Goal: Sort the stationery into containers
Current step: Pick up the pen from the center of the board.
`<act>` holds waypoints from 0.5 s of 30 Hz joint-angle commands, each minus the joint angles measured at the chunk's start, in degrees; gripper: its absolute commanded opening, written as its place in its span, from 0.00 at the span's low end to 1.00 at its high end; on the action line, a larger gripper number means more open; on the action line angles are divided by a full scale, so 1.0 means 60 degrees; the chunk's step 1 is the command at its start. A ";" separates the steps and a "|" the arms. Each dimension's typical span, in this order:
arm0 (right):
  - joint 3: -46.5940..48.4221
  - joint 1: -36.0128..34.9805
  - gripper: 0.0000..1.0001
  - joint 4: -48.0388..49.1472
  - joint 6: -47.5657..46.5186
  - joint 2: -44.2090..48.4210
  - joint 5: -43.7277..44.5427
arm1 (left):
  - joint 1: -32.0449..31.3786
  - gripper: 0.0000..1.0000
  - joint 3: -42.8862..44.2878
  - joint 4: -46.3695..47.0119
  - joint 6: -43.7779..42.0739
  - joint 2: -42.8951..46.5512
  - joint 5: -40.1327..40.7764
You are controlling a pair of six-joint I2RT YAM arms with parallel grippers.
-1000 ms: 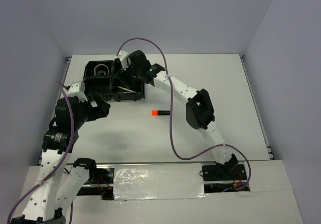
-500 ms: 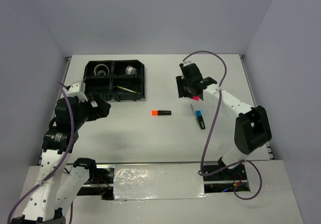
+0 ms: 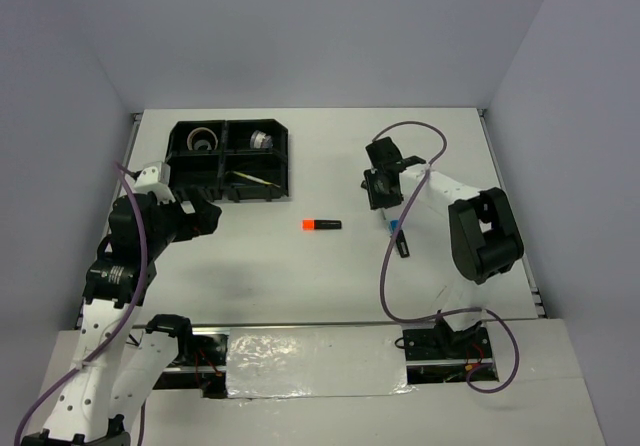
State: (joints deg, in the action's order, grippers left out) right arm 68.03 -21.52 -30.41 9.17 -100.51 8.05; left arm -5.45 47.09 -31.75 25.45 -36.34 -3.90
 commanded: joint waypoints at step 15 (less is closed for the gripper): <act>0.0498 0.0334 0.34 -0.0117 -0.0254 -0.1134 -0.0359 | -0.0160 0.99 -0.0012 0.0369 -0.0170 -0.0023 -0.0038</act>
State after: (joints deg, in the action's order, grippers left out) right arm 69.08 -19.84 -30.98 7.81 -106.80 7.38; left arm -6.09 47.09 -31.75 25.45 -36.69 -3.90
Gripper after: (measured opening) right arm 0.354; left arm 0.994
